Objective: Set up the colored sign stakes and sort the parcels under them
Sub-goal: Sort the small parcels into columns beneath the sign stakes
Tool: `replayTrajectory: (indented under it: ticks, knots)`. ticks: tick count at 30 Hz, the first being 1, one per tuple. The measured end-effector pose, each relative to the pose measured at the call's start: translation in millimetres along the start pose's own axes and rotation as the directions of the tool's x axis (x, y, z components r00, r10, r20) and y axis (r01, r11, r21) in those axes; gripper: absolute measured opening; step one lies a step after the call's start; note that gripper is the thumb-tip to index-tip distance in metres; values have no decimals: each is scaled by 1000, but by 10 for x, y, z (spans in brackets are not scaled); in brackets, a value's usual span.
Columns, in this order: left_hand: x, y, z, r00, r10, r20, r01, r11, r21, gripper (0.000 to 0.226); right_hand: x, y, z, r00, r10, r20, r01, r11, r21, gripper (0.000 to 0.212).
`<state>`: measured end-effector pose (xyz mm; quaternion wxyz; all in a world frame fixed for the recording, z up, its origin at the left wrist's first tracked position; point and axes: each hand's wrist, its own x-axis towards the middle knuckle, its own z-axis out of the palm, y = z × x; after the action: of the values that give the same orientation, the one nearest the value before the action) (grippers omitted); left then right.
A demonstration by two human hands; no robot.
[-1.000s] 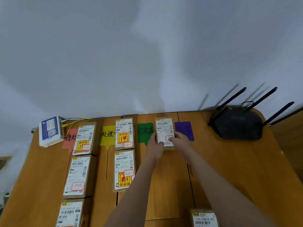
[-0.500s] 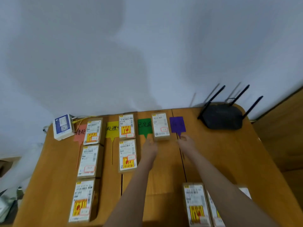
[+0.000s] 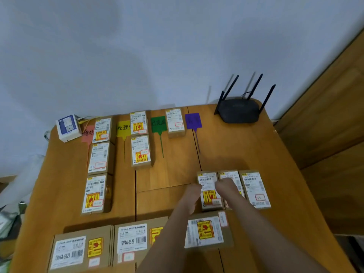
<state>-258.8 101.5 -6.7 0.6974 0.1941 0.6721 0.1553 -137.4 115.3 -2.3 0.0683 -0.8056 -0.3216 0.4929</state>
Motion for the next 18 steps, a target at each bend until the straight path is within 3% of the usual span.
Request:
replayTrajectory:
  ticks: [1, 4, 7, 9, 12, 18]
  knots:
    - [7, -25, 34, 1000, 6, -8, -6, 1000, 11, 19, -25, -19, 1, 999, 11, 36, -11, 1000, -4, 10]
    - [36, -96, 99, 999, 30, -26, -29, 999, 28, 21, -5, -34, 22, 994, 19, 105, -23, 999, 41, 50]
    - [-77, -98, 89, 996, 79, -50, -77, 996, 47, 15, -44, -68, 19, 986, 47, 159, -68, 990, 126, 51]
    - [-149, -65, 48, 984, 147, -97, -143, 989, 44, 24, -88, -132, -9, 988, 17, 155, -44, 984, 172, 44]
    - [-269, -9, -83, 956, 254, -148, -263, 964, -41, 40, -249, -319, -113, 983, -122, 140, 81, 960, 268, 31]
    - [-860, 242, -404, 844, 504, -184, -531, 833, -152, 34, -743, -596, -370, 893, -443, 75, 355, 798, 488, 22]
